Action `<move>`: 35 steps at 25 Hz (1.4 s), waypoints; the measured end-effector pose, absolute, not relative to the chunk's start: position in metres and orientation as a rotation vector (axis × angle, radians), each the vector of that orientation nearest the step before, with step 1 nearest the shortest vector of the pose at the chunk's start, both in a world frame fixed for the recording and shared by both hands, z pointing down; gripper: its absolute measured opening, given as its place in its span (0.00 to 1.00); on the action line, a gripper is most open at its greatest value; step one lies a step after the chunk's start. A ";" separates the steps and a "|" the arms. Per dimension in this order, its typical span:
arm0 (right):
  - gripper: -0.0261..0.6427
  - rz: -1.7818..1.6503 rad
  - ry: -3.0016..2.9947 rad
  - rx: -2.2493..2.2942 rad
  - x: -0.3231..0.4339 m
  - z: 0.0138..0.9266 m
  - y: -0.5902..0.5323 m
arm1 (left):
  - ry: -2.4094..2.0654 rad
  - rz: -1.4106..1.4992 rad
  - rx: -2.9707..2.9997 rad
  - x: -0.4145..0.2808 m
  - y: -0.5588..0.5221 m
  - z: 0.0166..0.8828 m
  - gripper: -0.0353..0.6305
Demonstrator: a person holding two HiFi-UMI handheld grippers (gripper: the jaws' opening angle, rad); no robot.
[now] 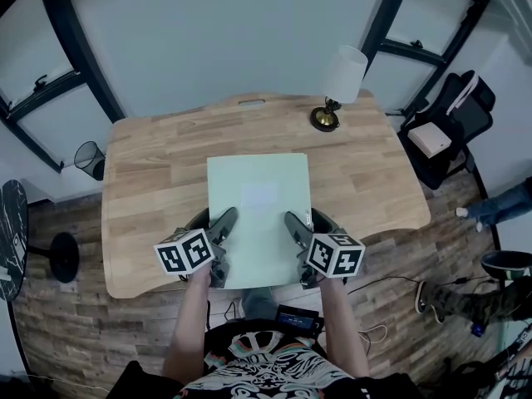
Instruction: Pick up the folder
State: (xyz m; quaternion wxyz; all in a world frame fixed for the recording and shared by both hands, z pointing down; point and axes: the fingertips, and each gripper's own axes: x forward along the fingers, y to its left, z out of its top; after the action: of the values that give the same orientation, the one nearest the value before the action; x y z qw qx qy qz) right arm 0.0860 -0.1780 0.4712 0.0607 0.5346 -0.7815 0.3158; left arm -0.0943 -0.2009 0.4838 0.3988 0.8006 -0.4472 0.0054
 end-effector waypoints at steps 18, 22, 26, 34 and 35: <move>0.46 1.006 -2.348 1.637 0.092 0.480 -0.182 | -1.139 0.035 2.043 -0.091 -0.210 0.486 0.52; 0.46 1.008 -2.341 1.639 0.090 0.482 -0.183 | -1.122 0.033 2.027 -0.092 -0.209 0.492 0.52; 0.46 1.009 -2.338 1.634 0.090 0.481 -0.186 | -1.114 0.026 2.016 -0.091 -0.211 0.494 0.52; 0.46 1.019 -2.337 1.632 0.089 0.482 -0.188 | -1.102 0.023 2.008 -0.092 -0.212 0.496 0.52; 0.46 1.020 -2.338 1.631 0.088 0.483 -0.188 | -1.103 0.022 2.007 -0.093 -0.212 0.497 0.52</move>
State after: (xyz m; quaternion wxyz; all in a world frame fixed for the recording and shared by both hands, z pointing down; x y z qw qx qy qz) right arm 0.0884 -0.1885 0.4826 0.0569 0.5378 -0.7709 0.3365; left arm -0.0926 -0.2122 0.4966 0.4132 0.7981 -0.4385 0.0089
